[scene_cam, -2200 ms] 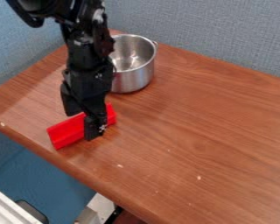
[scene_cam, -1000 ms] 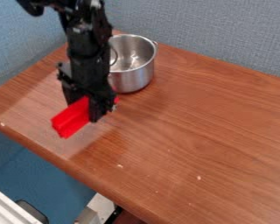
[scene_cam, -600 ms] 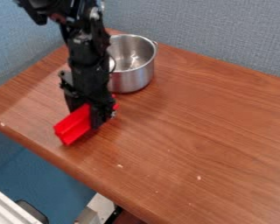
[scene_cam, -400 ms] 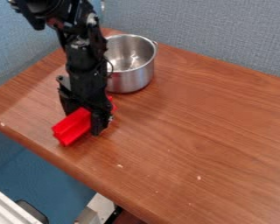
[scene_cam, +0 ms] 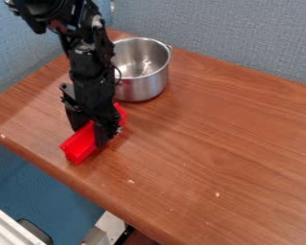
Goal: Put the red object in the metal pot
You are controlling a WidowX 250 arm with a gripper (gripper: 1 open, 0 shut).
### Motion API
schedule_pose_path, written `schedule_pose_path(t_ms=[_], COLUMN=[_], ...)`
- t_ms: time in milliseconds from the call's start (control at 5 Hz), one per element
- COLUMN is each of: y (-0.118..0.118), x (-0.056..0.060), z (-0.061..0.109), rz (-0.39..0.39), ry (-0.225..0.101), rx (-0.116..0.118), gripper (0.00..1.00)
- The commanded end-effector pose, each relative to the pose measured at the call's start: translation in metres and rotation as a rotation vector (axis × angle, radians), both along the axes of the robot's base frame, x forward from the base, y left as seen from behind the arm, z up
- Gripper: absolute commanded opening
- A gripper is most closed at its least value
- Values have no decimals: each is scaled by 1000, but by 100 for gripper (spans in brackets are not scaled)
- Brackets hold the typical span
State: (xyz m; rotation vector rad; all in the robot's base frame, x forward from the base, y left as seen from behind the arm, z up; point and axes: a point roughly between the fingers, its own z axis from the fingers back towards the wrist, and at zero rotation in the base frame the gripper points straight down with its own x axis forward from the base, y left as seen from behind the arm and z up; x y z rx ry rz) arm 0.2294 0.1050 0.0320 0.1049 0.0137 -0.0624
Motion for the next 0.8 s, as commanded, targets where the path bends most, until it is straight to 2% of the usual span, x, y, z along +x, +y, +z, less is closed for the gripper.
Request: schedule_pose_path(t_ms=[0,600], y=[1,-3], x=[0,-3], z=[7,10], rz=[1,-14], ry=[-24,-25], rx=[7,0], gripper=[0,0])
